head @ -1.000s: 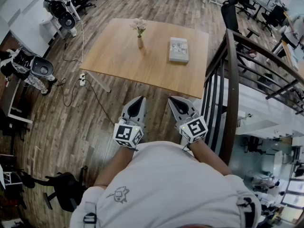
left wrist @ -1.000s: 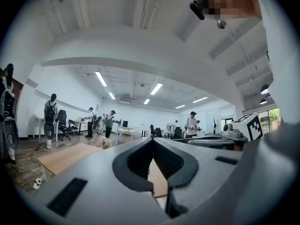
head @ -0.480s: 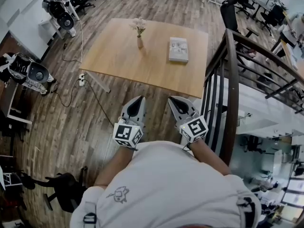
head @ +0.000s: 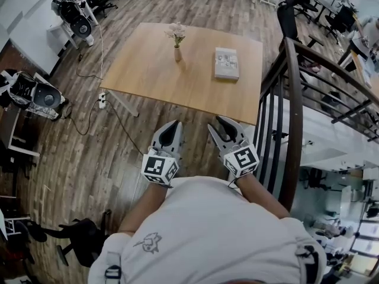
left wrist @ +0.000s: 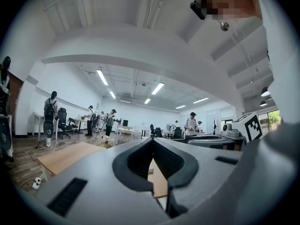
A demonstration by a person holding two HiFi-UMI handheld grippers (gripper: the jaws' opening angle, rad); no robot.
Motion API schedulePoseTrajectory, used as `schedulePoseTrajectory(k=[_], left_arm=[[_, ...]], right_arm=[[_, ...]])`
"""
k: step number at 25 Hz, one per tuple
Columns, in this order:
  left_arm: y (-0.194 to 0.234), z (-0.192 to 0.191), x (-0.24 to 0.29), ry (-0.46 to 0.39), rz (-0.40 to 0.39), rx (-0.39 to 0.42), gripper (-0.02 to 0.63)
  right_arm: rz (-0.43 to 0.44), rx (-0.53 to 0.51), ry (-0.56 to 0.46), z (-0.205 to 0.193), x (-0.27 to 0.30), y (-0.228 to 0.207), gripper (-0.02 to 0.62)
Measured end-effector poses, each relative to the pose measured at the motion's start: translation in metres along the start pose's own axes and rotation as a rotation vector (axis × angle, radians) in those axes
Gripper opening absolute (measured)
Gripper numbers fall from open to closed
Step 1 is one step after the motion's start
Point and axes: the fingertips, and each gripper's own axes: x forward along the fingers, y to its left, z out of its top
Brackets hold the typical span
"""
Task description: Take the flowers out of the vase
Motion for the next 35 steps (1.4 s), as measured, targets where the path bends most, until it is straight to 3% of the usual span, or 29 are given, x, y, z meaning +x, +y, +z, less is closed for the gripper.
schedulePoseTrajectory(k=[10,20,27,35], left_arm=[[0.084,0.006,-0.002,0.004,-0.019,0.010,0.005],[0.185,0.015,-0.020,0.021,-0.043,-0.007,0.005],[0.222,0.010,-0.020,0.019,-0.047,-0.034,0.005],[0.249,0.000,0.007,0.036,-0.027,-0.032,0.005]], right_arm=[[0.012,0.010,0.035,-0.004,0.084,0.029,0.141],[-0.031,0.011,0.033,0.001,0.177,0.058,0.141],[-0.043,-0.001,0.046,0.000,0.213,0.061,0.141],[-0.031,0.028,0.040,-0.010,0.249,0.031,0.141]])
